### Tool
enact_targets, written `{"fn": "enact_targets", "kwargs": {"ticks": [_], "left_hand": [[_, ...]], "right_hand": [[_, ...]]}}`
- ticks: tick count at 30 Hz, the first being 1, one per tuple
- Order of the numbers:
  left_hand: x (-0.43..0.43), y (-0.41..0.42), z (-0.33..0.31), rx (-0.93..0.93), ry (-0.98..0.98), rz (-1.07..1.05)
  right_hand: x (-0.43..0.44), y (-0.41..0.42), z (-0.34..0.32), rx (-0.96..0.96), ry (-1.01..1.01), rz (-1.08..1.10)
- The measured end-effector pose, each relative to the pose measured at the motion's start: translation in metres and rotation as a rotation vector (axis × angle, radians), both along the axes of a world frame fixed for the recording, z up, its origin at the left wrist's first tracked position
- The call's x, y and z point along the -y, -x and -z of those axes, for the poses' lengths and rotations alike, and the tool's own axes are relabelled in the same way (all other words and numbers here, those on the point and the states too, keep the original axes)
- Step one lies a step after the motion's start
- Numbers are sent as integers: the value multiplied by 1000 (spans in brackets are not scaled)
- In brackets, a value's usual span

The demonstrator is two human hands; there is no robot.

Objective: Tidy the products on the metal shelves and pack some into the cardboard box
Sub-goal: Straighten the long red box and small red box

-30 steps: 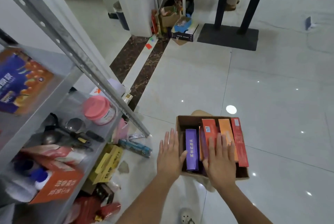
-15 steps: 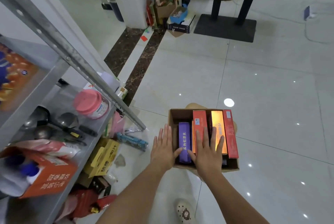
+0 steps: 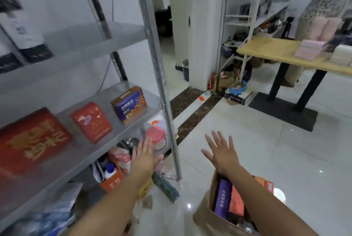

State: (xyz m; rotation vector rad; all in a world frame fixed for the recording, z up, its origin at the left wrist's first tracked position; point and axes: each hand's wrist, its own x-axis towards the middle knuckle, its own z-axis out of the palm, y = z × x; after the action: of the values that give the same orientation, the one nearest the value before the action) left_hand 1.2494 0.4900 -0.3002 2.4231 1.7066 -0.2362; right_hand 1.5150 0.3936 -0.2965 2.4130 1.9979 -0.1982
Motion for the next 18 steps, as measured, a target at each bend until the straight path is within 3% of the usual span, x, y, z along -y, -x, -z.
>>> {"fn": "enact_targets", "kwargs": {"ticks": [6,18], "left_hand": [[7,117,-63,44,-142,-249],[60,333,-93,-12,-172,-710]], "right_hand": [[-62,111,-72,63,-123,-315],[-115,344,-112,67,-171,-728]]}}
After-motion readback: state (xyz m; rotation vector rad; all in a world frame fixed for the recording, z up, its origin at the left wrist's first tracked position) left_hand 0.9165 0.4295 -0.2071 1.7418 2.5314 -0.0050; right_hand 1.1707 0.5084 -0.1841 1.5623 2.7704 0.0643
